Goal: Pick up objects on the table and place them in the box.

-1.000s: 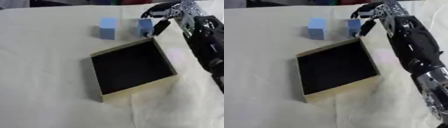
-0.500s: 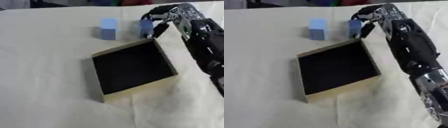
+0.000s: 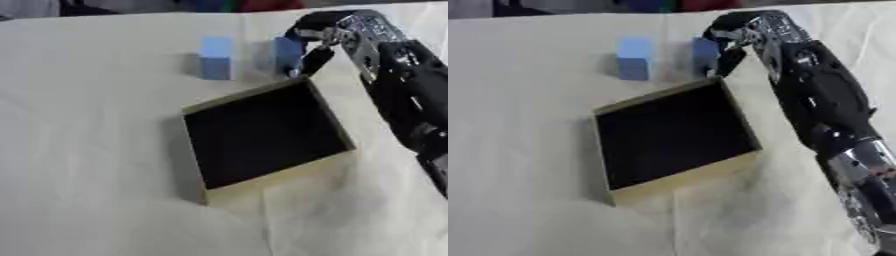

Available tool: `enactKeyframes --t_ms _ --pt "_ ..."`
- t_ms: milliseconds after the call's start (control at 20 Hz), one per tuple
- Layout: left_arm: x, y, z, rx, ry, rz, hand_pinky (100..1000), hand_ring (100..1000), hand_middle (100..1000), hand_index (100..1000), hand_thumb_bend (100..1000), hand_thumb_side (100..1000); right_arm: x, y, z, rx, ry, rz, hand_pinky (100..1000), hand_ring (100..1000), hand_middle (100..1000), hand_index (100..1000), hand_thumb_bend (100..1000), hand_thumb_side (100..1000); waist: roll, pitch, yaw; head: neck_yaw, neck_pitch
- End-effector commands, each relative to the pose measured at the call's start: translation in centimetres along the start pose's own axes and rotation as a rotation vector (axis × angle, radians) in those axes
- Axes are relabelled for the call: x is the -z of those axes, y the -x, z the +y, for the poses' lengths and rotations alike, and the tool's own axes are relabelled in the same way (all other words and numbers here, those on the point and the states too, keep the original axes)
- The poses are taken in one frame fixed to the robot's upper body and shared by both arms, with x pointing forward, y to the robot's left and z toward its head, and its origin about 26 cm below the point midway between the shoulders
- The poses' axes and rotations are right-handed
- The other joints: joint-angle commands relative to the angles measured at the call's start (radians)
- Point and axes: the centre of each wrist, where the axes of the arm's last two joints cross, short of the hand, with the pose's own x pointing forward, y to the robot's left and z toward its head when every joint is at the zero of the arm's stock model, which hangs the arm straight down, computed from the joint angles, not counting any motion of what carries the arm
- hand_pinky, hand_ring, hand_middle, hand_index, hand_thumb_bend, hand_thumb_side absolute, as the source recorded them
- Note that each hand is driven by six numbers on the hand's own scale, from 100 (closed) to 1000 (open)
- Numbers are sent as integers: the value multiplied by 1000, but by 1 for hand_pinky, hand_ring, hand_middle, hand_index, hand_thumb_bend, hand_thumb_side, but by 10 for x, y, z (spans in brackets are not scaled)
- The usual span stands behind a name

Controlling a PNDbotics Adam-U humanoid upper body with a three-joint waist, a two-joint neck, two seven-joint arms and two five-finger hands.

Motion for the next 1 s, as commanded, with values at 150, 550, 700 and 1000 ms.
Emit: enactKeyframes --t_ms 150,550,700,1000 --pt "7 -4 4 3 -7 -31 764 694 722 879 154 748 -16 3 -37 -4 124 -4 788 685 451 723 100 463 -1 -35 -3 3 -5" --pt "6 -3 5 13 -2 -30 765 695 723 879 153 749 -40 1 -65 -45 214 -123 792 682 464 733 100 496 -3 -45 -15 9 -2" --pt "6 -3 5 15 2 -29 765 694 723 879 153 750 -57 -10 -75 -129 230 -242 787 685 478 734 100 506 -4 -44 -18 12 0" --pt "7 -3 6 18 5 -31 765 694 723 879 151 750 -93 -40 -82 -248 233 -431 782 683 481 736 100 505 -4 -42 -18 15 0"
